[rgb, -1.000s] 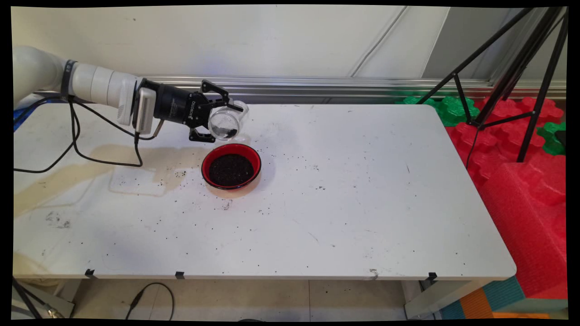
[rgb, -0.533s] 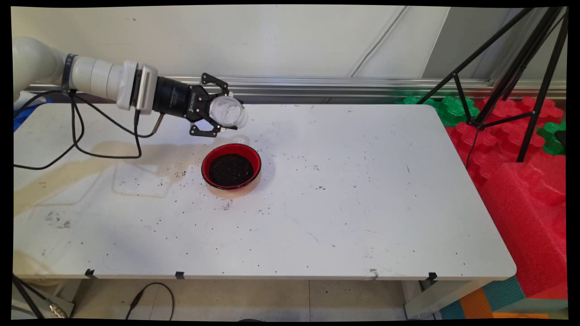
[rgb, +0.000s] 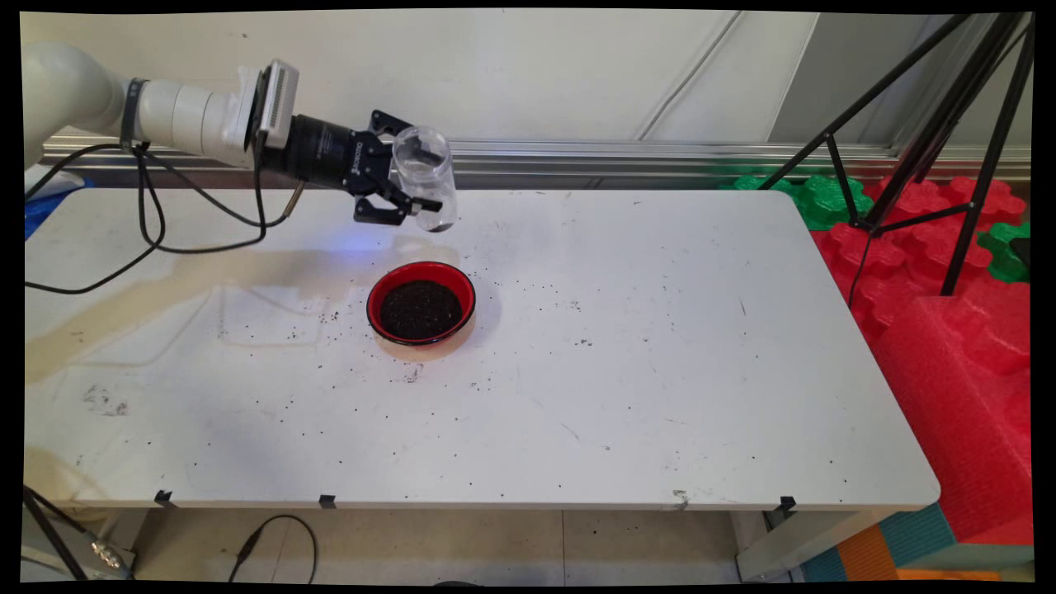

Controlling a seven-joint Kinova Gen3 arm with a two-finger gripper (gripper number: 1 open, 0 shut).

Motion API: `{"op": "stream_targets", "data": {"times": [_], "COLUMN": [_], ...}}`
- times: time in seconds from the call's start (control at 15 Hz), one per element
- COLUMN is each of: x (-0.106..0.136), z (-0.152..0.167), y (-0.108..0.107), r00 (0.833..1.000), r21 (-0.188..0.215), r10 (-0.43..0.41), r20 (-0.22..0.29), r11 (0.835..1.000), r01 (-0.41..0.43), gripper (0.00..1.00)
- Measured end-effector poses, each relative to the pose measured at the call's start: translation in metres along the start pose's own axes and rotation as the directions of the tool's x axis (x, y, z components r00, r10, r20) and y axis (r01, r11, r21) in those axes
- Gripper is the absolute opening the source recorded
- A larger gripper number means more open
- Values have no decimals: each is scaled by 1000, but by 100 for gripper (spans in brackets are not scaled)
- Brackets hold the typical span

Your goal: Pour the black seasoning powder in the red bowl, then place the picked object on the table

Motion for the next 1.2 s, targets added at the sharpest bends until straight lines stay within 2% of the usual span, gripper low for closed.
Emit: {"op": "stream_targets", "data": {"times": [0.2,0.47,0.67,1.0,1.2], "x": [1,-1,-6,-20,-31], "z": [3,10,19,38,50], "y": [-10,-21,-29,-38,-42], "r00": [992,962,927,868,845], "r21": [12,22,28,33,38], "r10": [-124,-270,-369,-487,-527], "r20": [-20,-50,-73,-93,-93], "r11": [992,962,928,870,846], "r01": [124,271,372,492,532], "gripper": [0,0,0,0,0]}}
